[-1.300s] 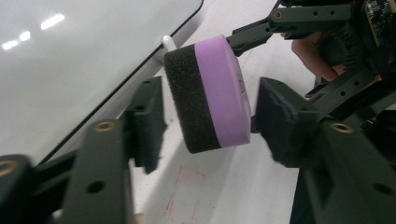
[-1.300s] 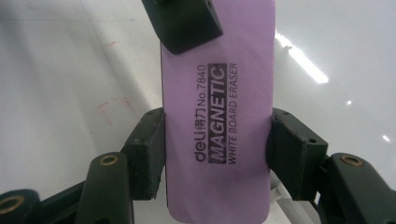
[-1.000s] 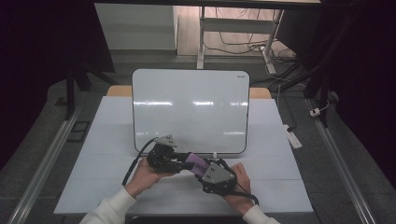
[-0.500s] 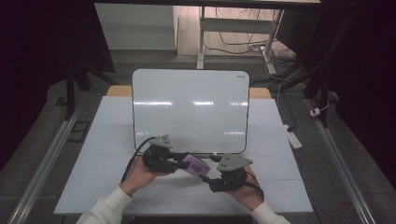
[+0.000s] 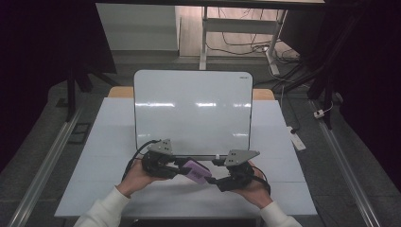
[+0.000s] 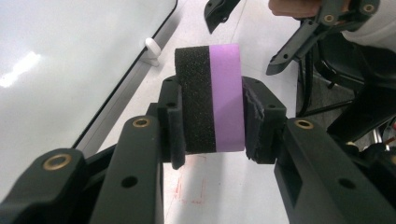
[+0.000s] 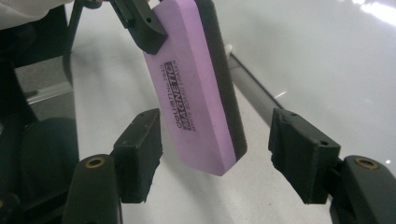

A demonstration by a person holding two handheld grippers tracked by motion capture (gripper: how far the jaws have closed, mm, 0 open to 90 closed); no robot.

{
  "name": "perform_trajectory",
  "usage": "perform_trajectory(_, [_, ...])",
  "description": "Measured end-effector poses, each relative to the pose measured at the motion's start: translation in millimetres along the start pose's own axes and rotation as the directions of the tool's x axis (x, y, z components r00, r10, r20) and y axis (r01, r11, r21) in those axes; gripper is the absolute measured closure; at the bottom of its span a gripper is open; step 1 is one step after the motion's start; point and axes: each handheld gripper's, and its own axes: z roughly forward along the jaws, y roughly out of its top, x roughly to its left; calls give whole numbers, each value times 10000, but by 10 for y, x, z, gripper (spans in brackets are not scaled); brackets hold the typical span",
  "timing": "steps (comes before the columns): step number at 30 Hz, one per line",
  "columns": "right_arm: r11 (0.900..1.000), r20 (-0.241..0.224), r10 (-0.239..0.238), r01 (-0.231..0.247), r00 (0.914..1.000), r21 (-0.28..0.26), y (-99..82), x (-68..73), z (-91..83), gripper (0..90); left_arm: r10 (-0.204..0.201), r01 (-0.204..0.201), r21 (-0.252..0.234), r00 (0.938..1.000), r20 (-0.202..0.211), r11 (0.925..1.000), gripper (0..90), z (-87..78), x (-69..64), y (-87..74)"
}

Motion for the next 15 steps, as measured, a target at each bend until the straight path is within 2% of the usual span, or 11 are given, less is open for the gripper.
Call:
perform_trajectory(9, [9988,-753,67,-31,9971,484,7,-15,68,402,694,-698,154,9973,259,9974,629,29,-56,7])
perform_trajectory(15, [9966,-1184,-24,121,9930,814,10,12,136,454,815,-824,269,9961,333,9962,630,56,-81,8])
